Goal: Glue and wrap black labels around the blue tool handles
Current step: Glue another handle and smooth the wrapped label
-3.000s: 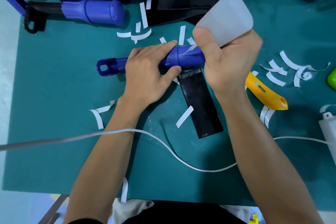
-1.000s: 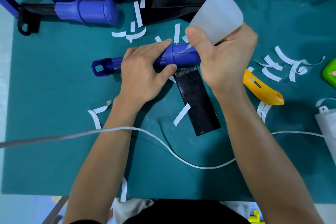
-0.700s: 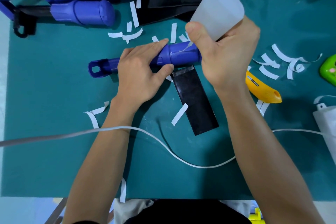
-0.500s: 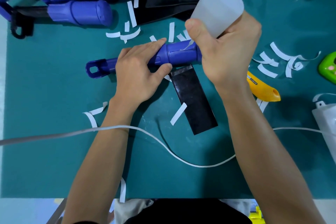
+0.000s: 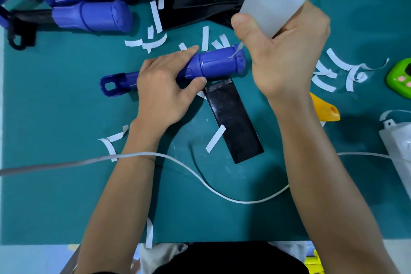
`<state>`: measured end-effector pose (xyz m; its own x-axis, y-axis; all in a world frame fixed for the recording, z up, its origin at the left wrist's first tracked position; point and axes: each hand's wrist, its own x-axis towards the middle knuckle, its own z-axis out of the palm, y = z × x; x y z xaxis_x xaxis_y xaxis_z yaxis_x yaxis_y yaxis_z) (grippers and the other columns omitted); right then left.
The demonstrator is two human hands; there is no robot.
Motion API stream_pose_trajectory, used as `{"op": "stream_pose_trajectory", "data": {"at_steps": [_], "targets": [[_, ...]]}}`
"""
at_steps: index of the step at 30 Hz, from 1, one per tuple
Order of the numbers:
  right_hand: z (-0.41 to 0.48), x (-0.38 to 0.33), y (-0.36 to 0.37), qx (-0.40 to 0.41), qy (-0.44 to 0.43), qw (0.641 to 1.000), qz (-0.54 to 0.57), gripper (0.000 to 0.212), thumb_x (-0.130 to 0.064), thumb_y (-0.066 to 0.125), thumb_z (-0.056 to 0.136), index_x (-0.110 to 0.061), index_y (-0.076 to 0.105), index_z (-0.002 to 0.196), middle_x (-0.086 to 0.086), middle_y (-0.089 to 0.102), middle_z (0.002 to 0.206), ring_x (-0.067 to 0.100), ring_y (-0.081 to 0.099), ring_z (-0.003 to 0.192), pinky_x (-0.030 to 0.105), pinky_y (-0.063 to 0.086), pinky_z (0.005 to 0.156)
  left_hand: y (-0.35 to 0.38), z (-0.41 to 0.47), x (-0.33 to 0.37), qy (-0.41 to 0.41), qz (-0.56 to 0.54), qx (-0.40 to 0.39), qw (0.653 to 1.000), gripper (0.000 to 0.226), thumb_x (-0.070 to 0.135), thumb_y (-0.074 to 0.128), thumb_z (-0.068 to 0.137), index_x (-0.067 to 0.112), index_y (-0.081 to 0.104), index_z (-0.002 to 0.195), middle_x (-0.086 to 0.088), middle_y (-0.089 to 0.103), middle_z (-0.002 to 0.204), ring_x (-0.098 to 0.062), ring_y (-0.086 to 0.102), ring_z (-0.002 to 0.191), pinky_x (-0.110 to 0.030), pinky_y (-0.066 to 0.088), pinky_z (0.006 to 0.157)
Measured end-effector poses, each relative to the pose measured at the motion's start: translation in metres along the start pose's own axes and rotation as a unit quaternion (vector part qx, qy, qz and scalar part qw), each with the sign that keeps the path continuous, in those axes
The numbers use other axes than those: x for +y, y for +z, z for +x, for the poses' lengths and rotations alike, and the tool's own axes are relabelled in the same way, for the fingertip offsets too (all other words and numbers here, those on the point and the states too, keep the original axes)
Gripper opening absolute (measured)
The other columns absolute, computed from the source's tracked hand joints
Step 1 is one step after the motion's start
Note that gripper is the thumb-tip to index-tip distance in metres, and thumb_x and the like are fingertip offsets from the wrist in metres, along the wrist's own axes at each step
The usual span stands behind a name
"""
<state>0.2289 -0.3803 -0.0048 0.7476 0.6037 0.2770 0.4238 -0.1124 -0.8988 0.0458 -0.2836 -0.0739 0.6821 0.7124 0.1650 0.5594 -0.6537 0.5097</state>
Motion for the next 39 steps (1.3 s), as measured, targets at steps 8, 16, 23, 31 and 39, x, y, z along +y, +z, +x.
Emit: {"op": "stream_pose_trajectory", "data": {"at_steps": [8,16,23,31,39], "targets": [[0.002,-0.003,-0.004,0.011,-0.001,1.0,-0.014,0.03,-0.03,0.081,0.083,-0.032,0.053,0.075,-0.026,0.048,0.061,0.005,0.047,0.061,0.015,0.036,0.061,0.001,0.0,-0.001,-0.002,0.001,0.0,1.0,0.058,0.049,0.07,0.089,0.028,0.064,0.143,0.006,0.07,0.135,-0.019,0.064,0.118,-0.027,0.033,0.098],[-0.002,-0.004,0.001,-0.002,0.014,1.0,0.021,0.029,-0.029,0.082,0.083,-0.033,0.054,0.075,-0.026,0.05,0.06,0.001,0.047,0.06,0.014,0.037,0.061,0.002,0.0,-0.002,0.0,0.0,0.004,1.0,0.057,0.049,0.071,0.089,0.028,0.065,0.142,0.007,0.07,0.134,-0.018,0.064,0.119,-0.028,0.034,0.097],[-0.01,-0.002,0.01,-0.015,0.028,0.999,0.043,0.018,-0.03,0.083,0.082,-0.018,0.073,0.092,-0.028,0.058,0.074,0.0,0.056,0.069,0.018,0.046,0.066,0.002,0.0,-0.001,0.001,0.001,0.005,1.0,0.057,0.049,0.07,0.089,0.027,0.065,0.141,0.006,0.071,0.132,-0.019,0.065,0.118,-0.03,0.035,0.097],[-0.002,-0.011,0.001,-0.027,0.032,0.999,0.004,0.035,-0.033,0.081,0.081,-0.047,0.049,0.077,-0.035,0.055,0.061,-0.004,0.05,0.061,0.01,0.037,0.061,0.0,0.0,0.0,-0.003,0.002,-0.001,1.0,0.057,0.049,0.069,0.089,0.027,0.065,0.142,0.005,0.07,0.134,-0.02,0.064,0.118,-0.033,0.037,0.101],[0.005,-0.008,-0.007,0.0,0.012,0.999,-0.036,0.03,-0.032,0.079,0.079,-0.031,0.05,0.07,-0.017,0.05,0.061,0.018,0.048,0.061,0.022,0.036,0.06,0.0,0.0,0.0,-0.002,0.001,0.0,1.0,0.058,0.05,0.069,0.089,0.027,0.064,0.143,0.004,0.071,0.134,-0.022,0.065,0.117,-0.034,0.037,0.101]]}}
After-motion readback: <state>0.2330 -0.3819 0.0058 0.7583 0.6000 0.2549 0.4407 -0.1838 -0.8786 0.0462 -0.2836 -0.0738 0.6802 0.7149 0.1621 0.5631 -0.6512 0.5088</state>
